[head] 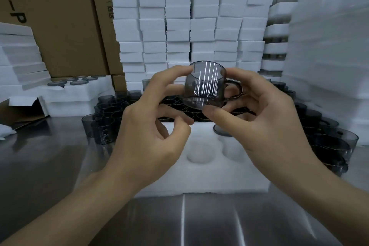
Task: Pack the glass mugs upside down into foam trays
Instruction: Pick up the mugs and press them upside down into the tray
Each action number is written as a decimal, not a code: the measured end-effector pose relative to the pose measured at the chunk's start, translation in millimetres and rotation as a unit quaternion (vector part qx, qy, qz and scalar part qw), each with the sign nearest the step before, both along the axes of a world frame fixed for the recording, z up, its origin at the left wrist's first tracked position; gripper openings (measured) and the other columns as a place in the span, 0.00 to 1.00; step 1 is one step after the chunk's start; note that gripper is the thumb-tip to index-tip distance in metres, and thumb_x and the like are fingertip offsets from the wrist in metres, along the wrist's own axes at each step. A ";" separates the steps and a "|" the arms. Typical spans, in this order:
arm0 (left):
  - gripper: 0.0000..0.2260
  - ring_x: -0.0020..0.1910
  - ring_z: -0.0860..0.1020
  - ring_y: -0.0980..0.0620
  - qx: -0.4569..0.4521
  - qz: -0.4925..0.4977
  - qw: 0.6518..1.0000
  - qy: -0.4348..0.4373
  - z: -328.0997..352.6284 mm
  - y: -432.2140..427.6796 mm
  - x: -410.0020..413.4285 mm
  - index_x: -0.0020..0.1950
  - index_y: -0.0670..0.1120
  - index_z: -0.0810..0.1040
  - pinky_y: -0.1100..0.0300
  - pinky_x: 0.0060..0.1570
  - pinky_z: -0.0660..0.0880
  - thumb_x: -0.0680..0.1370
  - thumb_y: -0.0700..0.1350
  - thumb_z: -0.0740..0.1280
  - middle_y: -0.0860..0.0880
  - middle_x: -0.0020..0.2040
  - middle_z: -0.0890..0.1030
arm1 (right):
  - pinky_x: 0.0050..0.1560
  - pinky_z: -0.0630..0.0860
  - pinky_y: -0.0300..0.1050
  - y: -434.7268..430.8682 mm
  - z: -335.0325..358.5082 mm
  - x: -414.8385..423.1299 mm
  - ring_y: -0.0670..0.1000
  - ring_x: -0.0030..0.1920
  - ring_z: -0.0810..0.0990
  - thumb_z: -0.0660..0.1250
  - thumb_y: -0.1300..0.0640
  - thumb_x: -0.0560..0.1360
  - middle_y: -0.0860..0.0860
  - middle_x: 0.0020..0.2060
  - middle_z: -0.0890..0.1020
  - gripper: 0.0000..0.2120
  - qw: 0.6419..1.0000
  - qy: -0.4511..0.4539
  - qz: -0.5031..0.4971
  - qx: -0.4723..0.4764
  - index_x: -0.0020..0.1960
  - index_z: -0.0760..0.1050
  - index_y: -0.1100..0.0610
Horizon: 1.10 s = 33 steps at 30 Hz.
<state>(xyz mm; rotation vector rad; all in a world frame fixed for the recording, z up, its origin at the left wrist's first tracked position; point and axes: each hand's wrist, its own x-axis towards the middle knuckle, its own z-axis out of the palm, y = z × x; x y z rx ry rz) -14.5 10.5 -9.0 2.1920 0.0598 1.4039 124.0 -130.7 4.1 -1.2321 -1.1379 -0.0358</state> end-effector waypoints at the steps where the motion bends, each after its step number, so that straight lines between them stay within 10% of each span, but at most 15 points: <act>1: 0.30 0.48 0.88 0.50 -0.012 -0.004 1.000 0.002 0.5 -0.3 -0.9 0.75 0.59 0.72 0.56 0.30 0.78 0.75 0.38 0.66 0.56 0.61 0.84 | 0.45 0.86 0.56 0.0 -0.4 -0.2 0.48 0.45 0.84 0.82 0.53 0.71 0.44 0.49 0.85 0.24 1.000 -0.013 -0.013 -0.001 0.65 0.82 0.42; 7: 0.13 0.52 0.86 0.46 -0.099 -0.044 0.994 -0.009 5.8 -6.1 -2.5 0.63 0.64 0.74 0.50 0.38 0.76 0.79 0.59 0.67 0.53 0.55 0.87 | 0.58 0.77 0.39 -1.8 -4.6 0.4 0.44 0.62 0.79 0.80 0.51 0.71 0.41 0.58 0.80 0.26 0.981 -0.149 -0.123 -0.016 0.68 0.78 0.46; 12: 0.20 0.51 0.86 0.50 -0.167 -0.056 0.984 -0.010 9.5 -11.1 0.0 0.64 0.55 0.76 0.58 0.40 0.78 0.76 0.61 0.73 0.53 0.51 0.89 | 0.52 0.75 0.28 -1.0 -9.8 1.1 0.45 0.63 0.77 0.80 0.56 0.72 0.43 0.59 0.77 0.29 0.966 -0.216 -0.139 -0.001 0.71 0.76 0.49; 27: 0.10 0.50 0.88 0.51 -0.265 -0.107 0.958 0.038 7.5 -1.4 5.2 0.65 0.53 0.81 0.59 0.36 0.82 0.86 0.45 0.64 0.52 0.53 0.89 | 0.61 0.72 0.33 0.3 -8.2 7.7 0.44 0.62 0.78 0.79 0.45 0.70 0.40 0.56 0.80 0.26 0.971 -0.186 -0.142 -0.040 0.67 0.80 0.47; 33: 0.22 0.56 0.87 0.50 -0.262 -0.142 0.951 0.087 13.0 -4.6 1.3 0.59 0.61 0.87 0.58 0.40 0.82 0.82 0.70 0.59 0.53 0.58 0.88 | 0.65 0.72 0.38 2.3 -11.6 12.9 0.46 0.65 0.75 0.82 0.52 0.71 0.40 0.58 0.74 0.32 0.958 -0.222 -0.169 -0.059 0.72 0.77 0.47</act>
